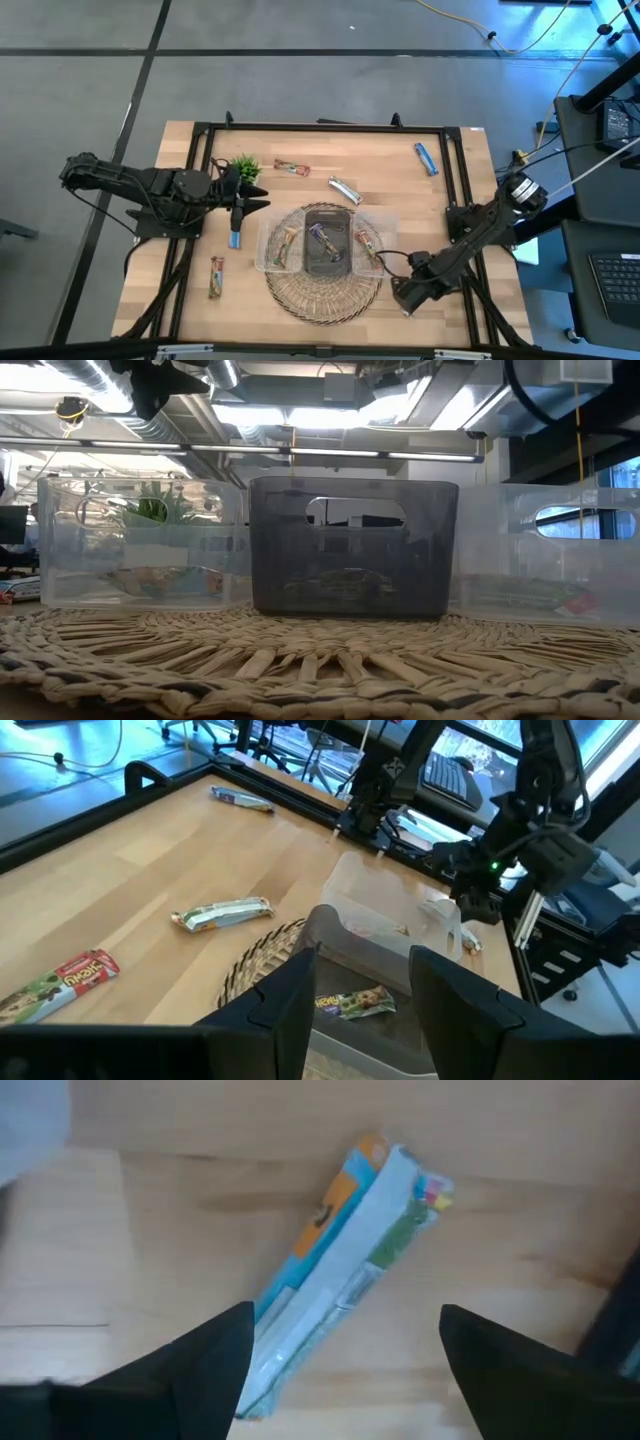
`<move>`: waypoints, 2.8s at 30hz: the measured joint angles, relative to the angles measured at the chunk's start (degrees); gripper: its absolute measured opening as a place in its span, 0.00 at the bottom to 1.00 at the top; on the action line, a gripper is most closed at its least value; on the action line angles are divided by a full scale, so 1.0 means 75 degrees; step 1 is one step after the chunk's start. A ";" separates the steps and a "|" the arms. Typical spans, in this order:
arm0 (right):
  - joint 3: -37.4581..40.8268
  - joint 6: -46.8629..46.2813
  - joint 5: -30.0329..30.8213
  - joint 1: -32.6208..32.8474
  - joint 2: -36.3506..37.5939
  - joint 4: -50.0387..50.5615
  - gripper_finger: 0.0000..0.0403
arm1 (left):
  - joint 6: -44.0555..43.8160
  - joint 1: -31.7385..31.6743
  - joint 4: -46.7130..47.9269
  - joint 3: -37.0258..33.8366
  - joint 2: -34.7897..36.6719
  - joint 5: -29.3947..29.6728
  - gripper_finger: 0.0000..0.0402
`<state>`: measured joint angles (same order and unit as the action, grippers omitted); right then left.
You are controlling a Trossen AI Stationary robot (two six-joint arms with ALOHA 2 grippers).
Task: Pick and place Granola Bars by type
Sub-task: Put the yellow granola bar into the left transparent bin
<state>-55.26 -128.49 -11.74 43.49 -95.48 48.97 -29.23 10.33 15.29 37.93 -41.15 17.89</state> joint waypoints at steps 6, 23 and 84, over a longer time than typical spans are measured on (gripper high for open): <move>0.0046 0.0004 0.0095 0.0011 -0.0445 -0.0524 0.79 | -0.0026 0.0000 0.0000 0.0000 0.0000 0.0000 0.39; 0.0031 0.0168 0.0444 0.0031 -0.0666 -0.1204 0.59 | -0.0082 0.0009 -0.0005 0.0003 0.0000 0.0000 0.39; -0.4702 0.9660 0.7340 -0.1220 0.0501 0.1973 0.18 | 0.1733 0.0012 -0.6379 0.0015 -0.2980 -0.2427 0.39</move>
<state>-90.52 -56.04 43.31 34.34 -91.72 63.77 -16.23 10.41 -32.56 38.04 -63.50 -0.32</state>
